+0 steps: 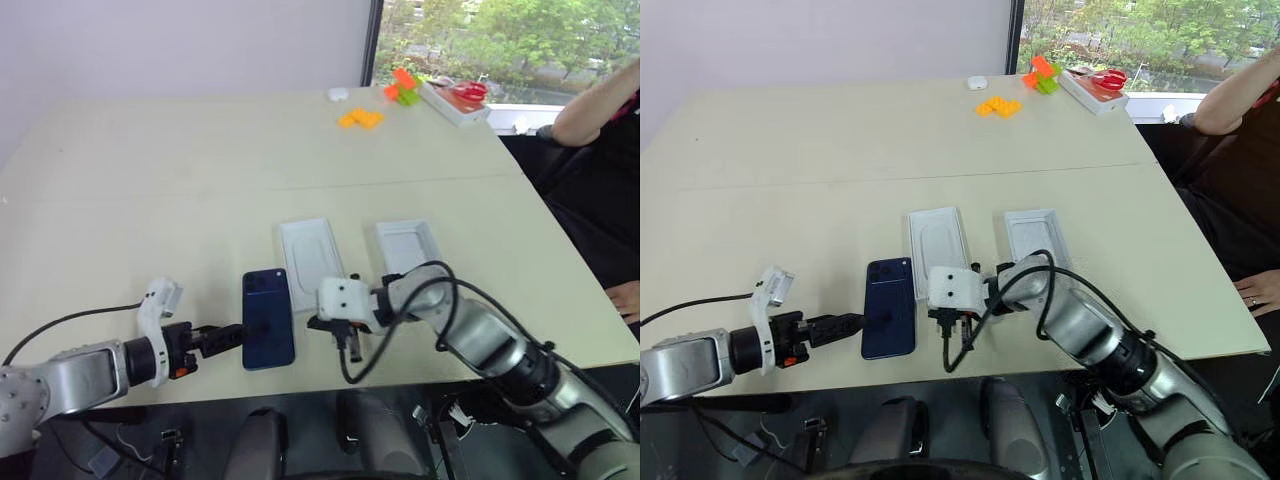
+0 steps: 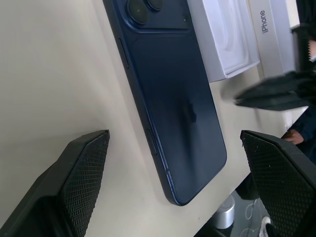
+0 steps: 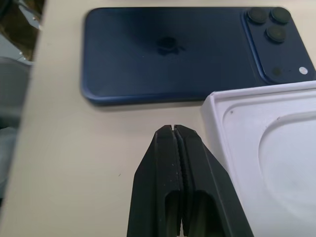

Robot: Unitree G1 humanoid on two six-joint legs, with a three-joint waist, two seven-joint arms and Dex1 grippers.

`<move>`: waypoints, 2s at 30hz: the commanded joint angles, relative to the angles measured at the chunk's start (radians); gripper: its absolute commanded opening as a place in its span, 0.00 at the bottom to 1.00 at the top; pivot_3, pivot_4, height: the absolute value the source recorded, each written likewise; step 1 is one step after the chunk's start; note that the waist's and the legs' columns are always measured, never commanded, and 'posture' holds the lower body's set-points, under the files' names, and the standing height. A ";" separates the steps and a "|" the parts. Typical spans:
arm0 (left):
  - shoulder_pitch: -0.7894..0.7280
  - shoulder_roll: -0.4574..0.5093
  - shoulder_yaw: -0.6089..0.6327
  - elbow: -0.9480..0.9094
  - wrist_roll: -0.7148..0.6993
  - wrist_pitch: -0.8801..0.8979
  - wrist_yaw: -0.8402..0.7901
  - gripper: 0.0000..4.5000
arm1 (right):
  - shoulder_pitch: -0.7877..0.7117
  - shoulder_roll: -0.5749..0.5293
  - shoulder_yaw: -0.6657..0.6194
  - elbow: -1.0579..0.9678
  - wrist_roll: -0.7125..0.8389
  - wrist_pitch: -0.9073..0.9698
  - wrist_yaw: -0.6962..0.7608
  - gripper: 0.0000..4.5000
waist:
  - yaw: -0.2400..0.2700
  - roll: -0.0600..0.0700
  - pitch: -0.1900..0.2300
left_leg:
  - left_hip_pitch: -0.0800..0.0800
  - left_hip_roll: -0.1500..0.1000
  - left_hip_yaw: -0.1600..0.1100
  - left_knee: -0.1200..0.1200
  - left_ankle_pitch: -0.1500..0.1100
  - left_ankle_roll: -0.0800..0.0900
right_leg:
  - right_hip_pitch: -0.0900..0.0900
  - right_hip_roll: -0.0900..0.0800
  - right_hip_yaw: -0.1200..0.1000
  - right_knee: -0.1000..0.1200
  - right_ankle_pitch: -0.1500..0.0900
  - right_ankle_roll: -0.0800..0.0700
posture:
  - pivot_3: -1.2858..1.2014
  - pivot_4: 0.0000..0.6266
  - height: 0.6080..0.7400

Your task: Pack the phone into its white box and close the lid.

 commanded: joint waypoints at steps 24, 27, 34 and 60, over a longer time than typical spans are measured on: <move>0.001 0.034 -0.175 0.049 -0.192 -0.133 0.156 1.00 | -0.095 0.188 0.042 0.150 -0.042 0.044 -0.048 0.01 | 0.004 0.001 -0.001 | 0.002 -0.001 -0.001 0.000 0.000 0.000 | 0.003 0.001 -0.001 -0.001 0.000 -0.001 | 0.52 0.24 0.89; -0.009 0.028 -0.195 0.042 -0.203 -0.146 0.165 1.00 | -0.094 0.196 0.040 0.161 -0.040 0.045 -0.050 0.01 | 0.005 0.001 -0.001 | 0.003 -0.001 -0.001 0.000 0.000 0.000 | 0.003 0.001 -0.001 -0.001 -0.001 0.001 | 0.52 0.24 0.89; -0.018 0.007 -0.218 0.028 -0.231 -0.179 0.187 1.00 | -0.099 0.217 0.042 0.192 -0.043 0.039 -0.057 0.01 | 0.006 0.001 -0.001 | 0.011 -0.001 -0.001 -0.001 0.000 -0.001 | 0.012 0.001 -0.001 -0.003 -0.002 0.002 | 0.52 0.24 0.89; 0.026 -0.006 -0.167 0.059 -0.291 -0.286 0.193 0.72 | -0.099 0.242 0.028 0.227 -0.061 0.027 -0.071 0.00 | -0.004 0.001 0.000 | 0.010 0.001 -0.001 -0.003 0.000 -0.001 | 0.009 0.002 0.000 -0.004 -0.004 0.003 | 0.52 0.24 0.89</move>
